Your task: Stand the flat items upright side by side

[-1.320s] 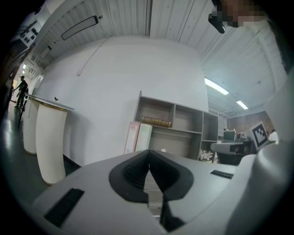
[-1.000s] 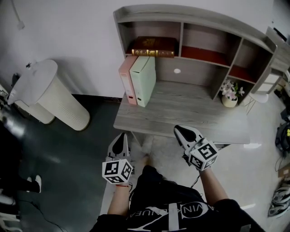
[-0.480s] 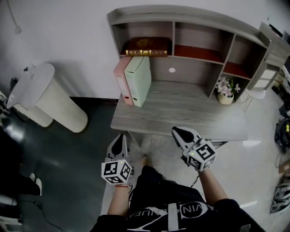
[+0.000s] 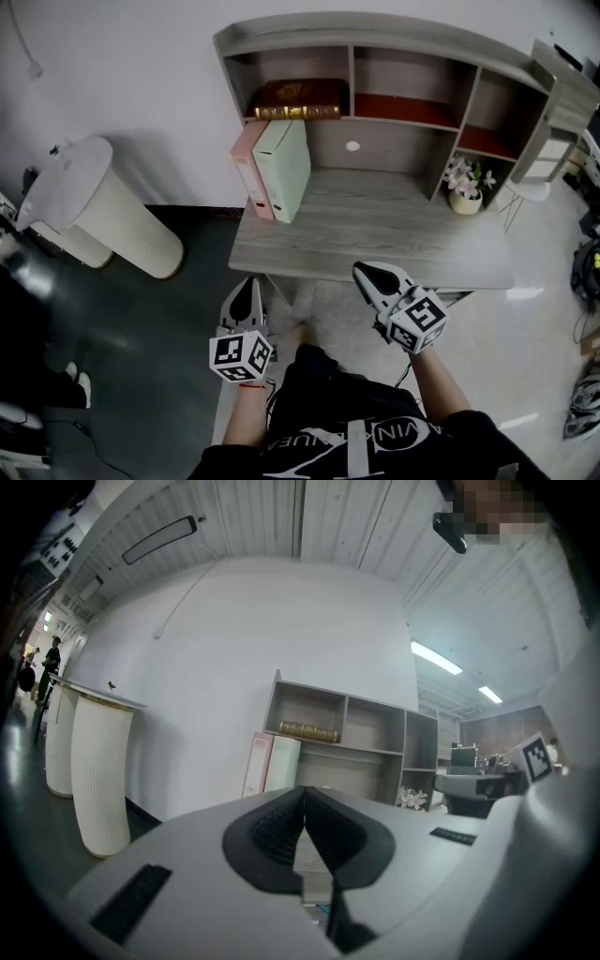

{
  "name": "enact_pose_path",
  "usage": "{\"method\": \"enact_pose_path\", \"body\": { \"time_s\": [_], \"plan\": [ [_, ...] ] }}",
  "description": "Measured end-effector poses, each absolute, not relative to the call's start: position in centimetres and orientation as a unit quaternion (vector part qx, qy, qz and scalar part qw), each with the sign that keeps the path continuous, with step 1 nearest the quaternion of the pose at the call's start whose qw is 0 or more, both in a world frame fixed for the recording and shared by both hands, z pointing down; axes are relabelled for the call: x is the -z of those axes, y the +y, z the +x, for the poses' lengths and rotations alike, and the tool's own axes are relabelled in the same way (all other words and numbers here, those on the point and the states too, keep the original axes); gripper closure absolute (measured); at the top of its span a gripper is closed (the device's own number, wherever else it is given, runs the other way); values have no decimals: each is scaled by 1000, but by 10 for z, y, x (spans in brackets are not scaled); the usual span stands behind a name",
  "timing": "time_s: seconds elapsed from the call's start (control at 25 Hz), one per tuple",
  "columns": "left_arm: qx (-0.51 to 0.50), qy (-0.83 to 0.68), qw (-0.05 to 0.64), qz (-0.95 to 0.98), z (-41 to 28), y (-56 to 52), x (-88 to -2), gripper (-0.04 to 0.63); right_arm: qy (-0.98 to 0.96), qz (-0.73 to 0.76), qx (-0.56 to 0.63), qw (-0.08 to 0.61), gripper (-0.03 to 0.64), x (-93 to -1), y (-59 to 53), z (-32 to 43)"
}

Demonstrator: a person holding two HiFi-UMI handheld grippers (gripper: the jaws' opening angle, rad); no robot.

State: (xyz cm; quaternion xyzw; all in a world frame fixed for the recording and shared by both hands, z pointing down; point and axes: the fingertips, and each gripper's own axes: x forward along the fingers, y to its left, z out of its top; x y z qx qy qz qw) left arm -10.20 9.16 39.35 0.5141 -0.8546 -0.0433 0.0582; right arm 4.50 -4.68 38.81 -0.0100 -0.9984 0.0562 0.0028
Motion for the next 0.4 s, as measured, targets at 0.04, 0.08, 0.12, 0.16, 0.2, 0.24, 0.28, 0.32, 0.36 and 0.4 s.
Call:
{"method": "enact_pose_path", "body": {
  "time_s": [0.04, 0.08, 0.12, 0.16, 0.2, 0.24, 0.28, 0.32, 0.36, 0.4],
  "plan": [
    [42, -855, 56, 514, -102, 92, -392, 591, -998, -11, -57, 1, 606, -387, -47, 45],
    [42, -856, 55, 513, -103, 92, -391, 591, -998, -11, -58, -1, 606, -387, -47, 44],
    [42, -856, 54, 512, -103, 92, -390, 591, -998, -12, -60, -2, 606, -387, -48, 44],
    [42, -857, 53, 511, -104, 92, -389, 591, -998, -12, -61, -4, 606, -387, -48, 43],
    [41, -857, 53, 511, -104, 92, -389, 591, -998, -12, -63, -5, 606, -387, -49, 43],
    [41, -858, 51, 510, -105, 91, -389, 591, -998, -12, -64, -5, 606, -387, -50, 42],
    [41, -858, 50, 509, -106, 90, -388, 591, -998, -12, -65, -6, 606, -387, -51, 42],
    [40, -859, 48, 509, -107, 89, -387, 591, -998, -11, -66, -7, 606, -387, -53, 42],
    [40, -859, 45, 508, -108, 88, -386, 591, -998, -10, -66, -8, 606, -387, -54, 41],
    [40, -860, 43, 507, -109, 87, -386, 591, -998, -9, -67, -9, 606, -387, -56, 41]
  ]
}}
